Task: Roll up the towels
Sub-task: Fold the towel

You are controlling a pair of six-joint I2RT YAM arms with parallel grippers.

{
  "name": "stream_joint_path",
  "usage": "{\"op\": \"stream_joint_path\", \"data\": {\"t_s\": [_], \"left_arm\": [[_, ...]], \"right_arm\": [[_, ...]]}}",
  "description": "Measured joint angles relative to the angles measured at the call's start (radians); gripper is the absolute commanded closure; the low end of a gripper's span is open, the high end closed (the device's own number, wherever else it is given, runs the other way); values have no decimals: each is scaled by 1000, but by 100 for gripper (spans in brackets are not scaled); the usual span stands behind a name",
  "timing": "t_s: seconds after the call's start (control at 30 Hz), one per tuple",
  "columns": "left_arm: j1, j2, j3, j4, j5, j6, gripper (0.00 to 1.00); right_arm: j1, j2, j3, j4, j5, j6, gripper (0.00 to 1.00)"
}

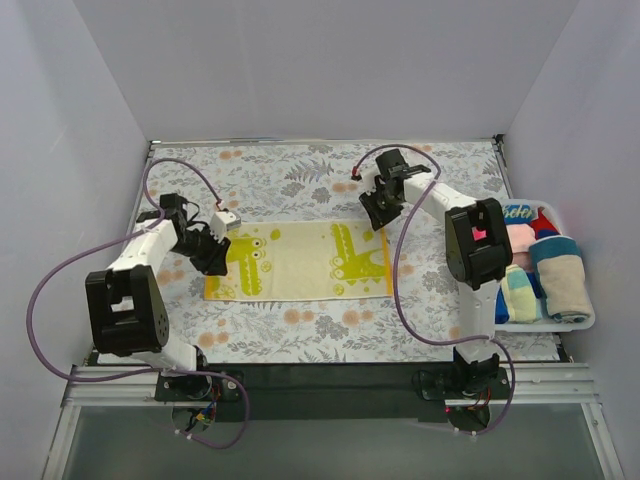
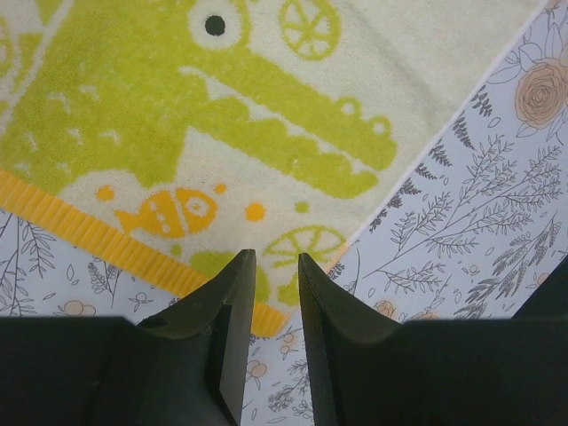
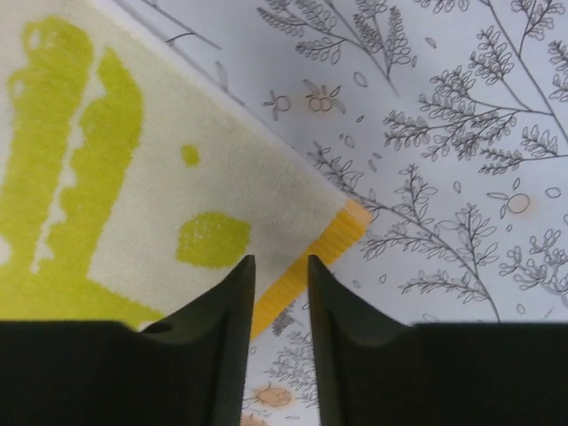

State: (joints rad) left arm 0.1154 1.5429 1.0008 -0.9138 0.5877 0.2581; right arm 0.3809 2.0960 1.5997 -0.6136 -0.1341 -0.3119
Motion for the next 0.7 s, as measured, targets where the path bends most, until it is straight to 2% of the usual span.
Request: {"op": "stream_joint_path", "data": {"t_s": [0.07,0.13,0.23,0.27,0.3,0.4,0.5,0.7], "left_arm": [[0,-30,0,-15,0,15,75],[0,-58,-5,-27,0,24,76],[0,-88,-29,-29,-8,32,76],[0,-92,-42,-29,-15,32,76],[0,-93,-57,-27,-24,31,76],[0,-93,-95,-20,-56,14,77],[0,-84,-102,-5,-88,-15,84],[0,-23,-105,42,-160,-59,89]], "right_arm": [[-5,-53,-39,6,-42,-3,53],[-6,-148,-114,11,-90,-8,53],[2,-323,-240,-5,-147,-11,63],[8,-377,-279,-11,-161,-11,71],[15,-419,-313,-18,-170,-14,74],[42,-469,-394,-29,-176,-5,75],[79,-466,-466,-44,-152,-6,77],[135,-443,-504,-61,-105,-8,82]]}}
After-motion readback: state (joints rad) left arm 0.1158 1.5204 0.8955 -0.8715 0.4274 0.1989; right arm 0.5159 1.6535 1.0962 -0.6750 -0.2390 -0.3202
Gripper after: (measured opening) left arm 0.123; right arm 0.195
